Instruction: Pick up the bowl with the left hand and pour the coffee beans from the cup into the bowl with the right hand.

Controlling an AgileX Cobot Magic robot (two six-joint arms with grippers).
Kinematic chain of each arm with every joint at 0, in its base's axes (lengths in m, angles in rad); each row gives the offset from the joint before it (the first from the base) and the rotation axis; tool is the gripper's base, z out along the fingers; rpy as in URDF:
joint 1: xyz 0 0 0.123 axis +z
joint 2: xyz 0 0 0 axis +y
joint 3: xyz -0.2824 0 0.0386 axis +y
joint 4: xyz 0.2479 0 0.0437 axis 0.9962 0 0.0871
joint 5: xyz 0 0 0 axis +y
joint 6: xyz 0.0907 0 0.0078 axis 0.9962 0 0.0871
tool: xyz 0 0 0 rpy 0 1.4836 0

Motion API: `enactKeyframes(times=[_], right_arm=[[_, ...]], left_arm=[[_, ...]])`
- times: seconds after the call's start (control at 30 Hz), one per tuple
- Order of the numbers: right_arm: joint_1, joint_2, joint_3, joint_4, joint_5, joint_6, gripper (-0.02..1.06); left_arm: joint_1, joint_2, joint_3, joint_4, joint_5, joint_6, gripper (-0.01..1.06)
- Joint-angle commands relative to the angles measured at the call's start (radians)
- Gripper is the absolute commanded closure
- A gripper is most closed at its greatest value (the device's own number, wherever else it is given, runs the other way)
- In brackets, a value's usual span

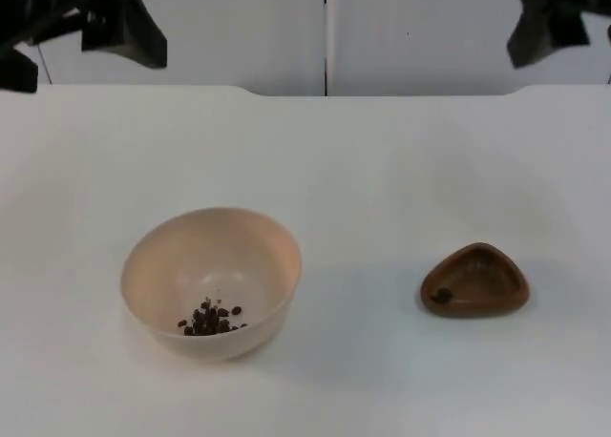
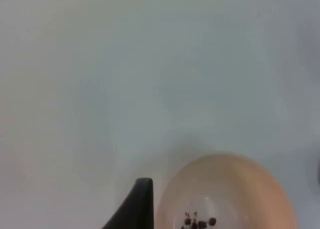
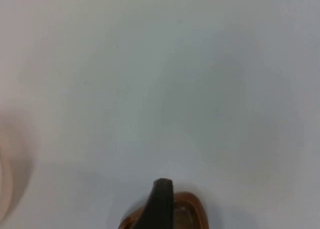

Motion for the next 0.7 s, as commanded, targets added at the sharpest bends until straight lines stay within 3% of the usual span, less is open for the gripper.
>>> enactKeyframes(times=[0.0,0.33,0.67], right_arm=[[-0.003,-0.051,0.004,0.002,0.014,-0.006,0.25],[-0.003,-0.146,0.006,0.002,0.051,-0.006,0.25],[-0.003,-0.259,0.109,-0.002,0.04,-0.006,0.25]], left_arm=[[0.003,-0.044,-0.001,-0.007,0.009,0.004,0.0],[0.003,-0.117,-0.001,-0.007,0.06,0.011,0.0],[0.003,-0.246,0.019,-0.007,0.087,0.022,0.0]])
